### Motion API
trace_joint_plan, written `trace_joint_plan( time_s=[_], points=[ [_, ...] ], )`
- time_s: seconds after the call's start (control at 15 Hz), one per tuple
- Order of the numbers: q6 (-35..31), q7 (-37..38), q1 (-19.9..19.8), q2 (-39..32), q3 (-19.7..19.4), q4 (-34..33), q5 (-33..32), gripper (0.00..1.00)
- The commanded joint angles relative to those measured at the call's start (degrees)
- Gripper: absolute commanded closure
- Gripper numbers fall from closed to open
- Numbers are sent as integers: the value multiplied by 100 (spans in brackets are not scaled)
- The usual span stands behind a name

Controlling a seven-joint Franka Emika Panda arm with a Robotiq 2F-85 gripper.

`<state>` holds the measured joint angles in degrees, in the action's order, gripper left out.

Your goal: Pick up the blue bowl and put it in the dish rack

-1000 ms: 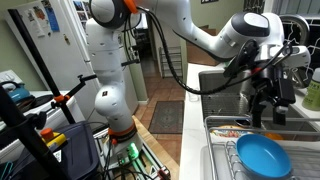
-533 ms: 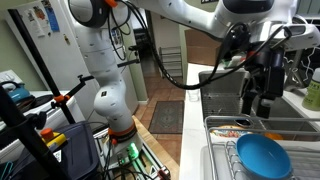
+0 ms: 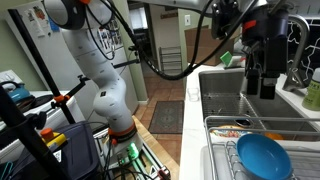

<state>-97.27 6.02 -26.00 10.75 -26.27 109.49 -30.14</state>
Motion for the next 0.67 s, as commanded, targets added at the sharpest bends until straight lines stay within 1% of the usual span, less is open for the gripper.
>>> trace_joint_plan(
  time_s=[0.0,0.07,0.6],
  points=[
    [-298,-99,-56,372,-86,144,305,0],
    [-89,-20,-46,143,1,-22,114,0],
    [-98,-19,-42,143,21,-28,118,0]
  ],
)
